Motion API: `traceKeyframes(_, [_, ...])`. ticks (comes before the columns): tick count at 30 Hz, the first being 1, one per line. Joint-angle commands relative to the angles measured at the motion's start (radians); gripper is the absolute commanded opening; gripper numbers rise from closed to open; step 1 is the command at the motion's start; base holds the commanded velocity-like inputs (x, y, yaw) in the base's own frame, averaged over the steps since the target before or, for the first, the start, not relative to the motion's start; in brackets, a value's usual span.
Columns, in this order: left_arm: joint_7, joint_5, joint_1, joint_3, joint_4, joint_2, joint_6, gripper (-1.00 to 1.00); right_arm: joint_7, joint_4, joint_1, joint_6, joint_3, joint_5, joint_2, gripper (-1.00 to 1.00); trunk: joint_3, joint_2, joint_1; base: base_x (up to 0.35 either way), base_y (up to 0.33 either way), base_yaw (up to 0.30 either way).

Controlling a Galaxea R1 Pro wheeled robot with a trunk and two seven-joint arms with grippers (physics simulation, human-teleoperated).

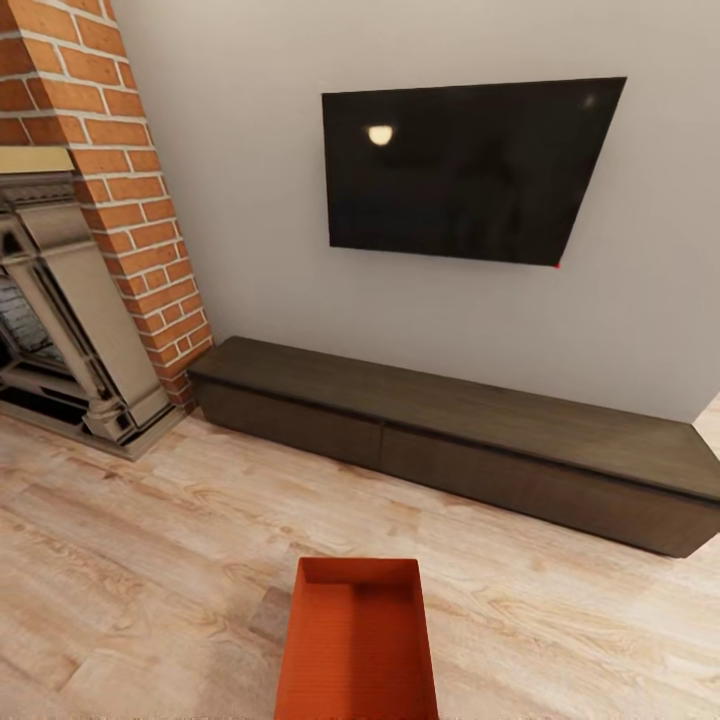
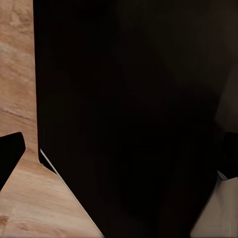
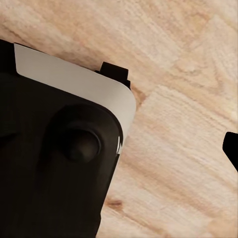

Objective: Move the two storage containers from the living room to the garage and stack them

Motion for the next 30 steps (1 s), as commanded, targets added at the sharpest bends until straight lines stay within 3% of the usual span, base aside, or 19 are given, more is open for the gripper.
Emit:
traceKeyframes(1, [0.000, 0.007, 0.000, 0.004, 0.000, 0.000, -0.002, 1.00, 0.001, 0.003, -0.001, -0.006, 0.008, -0.001, 0.000, 1.00, -0.002, 0.000, 0.000, 0.000, 0.000, 0.000])
traceKeyframes(30, [0.000, 0.007, 0.000, 0.004, 0.000, -0.001, -0.002, 1.00, 0.001, 0.003, -0.001, -0.006, 0.008, -0.001, 0.000, 1.00, -0.049, 0.000, 0.000, 0.000, 0.000, 0.000])
